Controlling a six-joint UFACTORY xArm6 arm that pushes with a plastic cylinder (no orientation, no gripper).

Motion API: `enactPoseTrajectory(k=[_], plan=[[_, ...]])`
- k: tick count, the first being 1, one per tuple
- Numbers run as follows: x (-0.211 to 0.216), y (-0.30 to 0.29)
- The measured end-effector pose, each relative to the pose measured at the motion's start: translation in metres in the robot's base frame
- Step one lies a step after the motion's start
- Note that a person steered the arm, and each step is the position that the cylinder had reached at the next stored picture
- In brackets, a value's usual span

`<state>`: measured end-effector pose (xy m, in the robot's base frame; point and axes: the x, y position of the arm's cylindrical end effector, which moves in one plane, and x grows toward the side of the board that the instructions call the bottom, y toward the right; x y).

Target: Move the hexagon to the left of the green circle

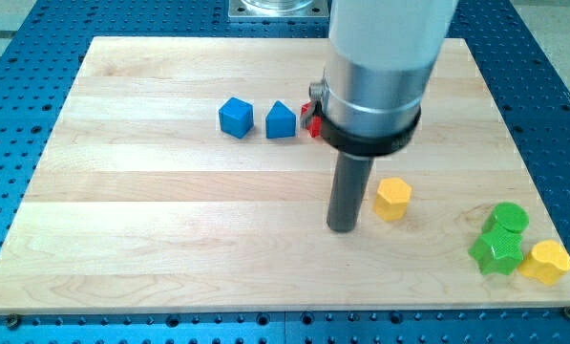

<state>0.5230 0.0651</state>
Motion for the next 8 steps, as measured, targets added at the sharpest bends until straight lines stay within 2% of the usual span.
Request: enactPoseTrajectory(k=[1, 2, 3, 5, 6, 7, 8], plan=[[-0.022, 0.007], [-0.016, 0.033], [-0.002, 0.096], [-0.002, 0.104], [-0.023, 0.048], [-0.039, -0.045], [-0.045, -0.065]])
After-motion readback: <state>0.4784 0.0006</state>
